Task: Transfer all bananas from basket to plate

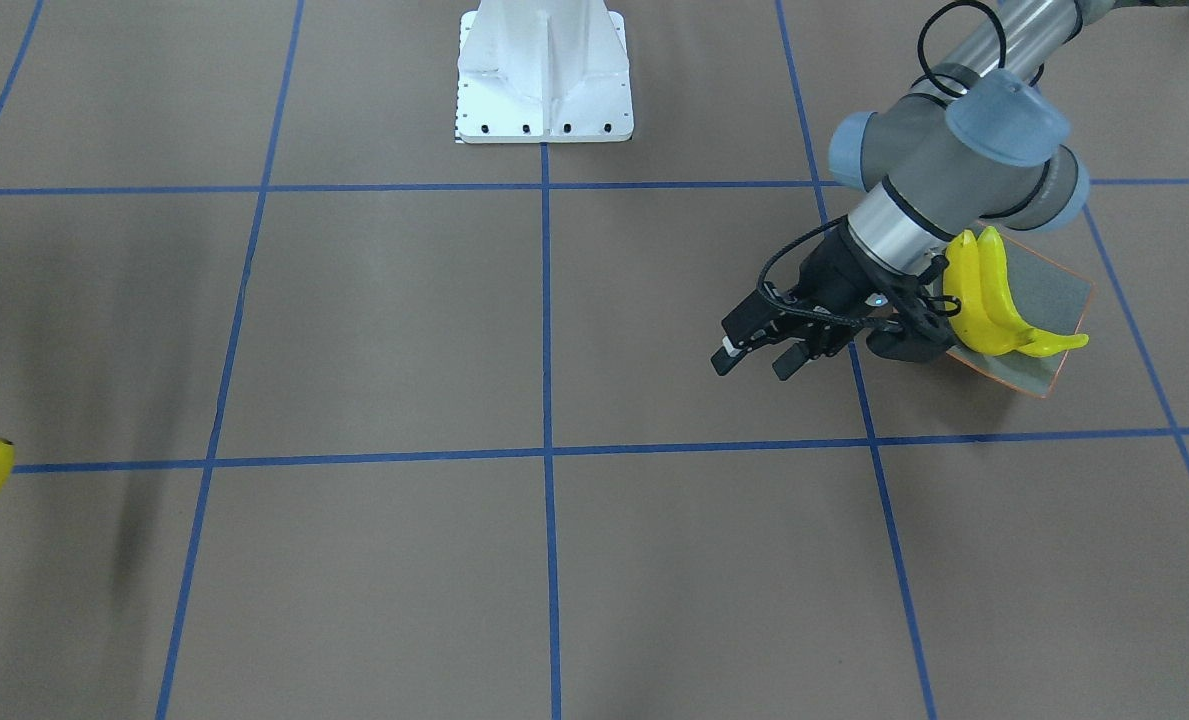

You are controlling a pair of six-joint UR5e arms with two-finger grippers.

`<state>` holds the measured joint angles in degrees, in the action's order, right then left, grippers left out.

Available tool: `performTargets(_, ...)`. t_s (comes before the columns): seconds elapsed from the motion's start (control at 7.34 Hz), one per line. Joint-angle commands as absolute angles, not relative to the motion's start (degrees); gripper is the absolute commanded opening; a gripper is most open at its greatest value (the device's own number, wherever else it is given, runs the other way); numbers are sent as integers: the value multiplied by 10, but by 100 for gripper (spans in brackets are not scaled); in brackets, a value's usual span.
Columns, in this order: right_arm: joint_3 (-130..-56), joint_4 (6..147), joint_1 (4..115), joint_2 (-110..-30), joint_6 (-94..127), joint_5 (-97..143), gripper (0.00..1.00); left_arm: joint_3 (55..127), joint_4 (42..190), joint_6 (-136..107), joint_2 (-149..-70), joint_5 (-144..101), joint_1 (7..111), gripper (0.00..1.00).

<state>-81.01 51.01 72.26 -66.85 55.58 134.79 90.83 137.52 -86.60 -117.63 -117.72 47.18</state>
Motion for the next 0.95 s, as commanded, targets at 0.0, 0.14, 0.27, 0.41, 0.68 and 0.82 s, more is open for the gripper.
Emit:
performTargets(0.0, -817, 373, 671, -658, 758, 1316, 0, 907, 1376, -905, -1207, -1151, 442, 100)
performTargets(0.14, -814, 291, 633, -658, 836, 1284, 0, 908, 1379, -936, -1222, -1150, 436, 100)
performTargets(0.27, -816, 227, 590, -657, 912, 1251, 0, 907, 1393, -973, -1236, -1150, 428, 100)
performTargets(0.41, -817, 162, 552, -649, 994, 1214, 0, 908, 1422, -1009, -1244, -1118, 417, 100)
performTargets(0.68, -815, 63, 525, -648, 1101, 1188, 0, 905, 1458, -1034, -1254, -1075, 392, 100)
performTargets(0.82, -815, 20, 518, -649, 1138, 1187, 0, 905, 1464, -1050, -1263, -1075, 392, 100)
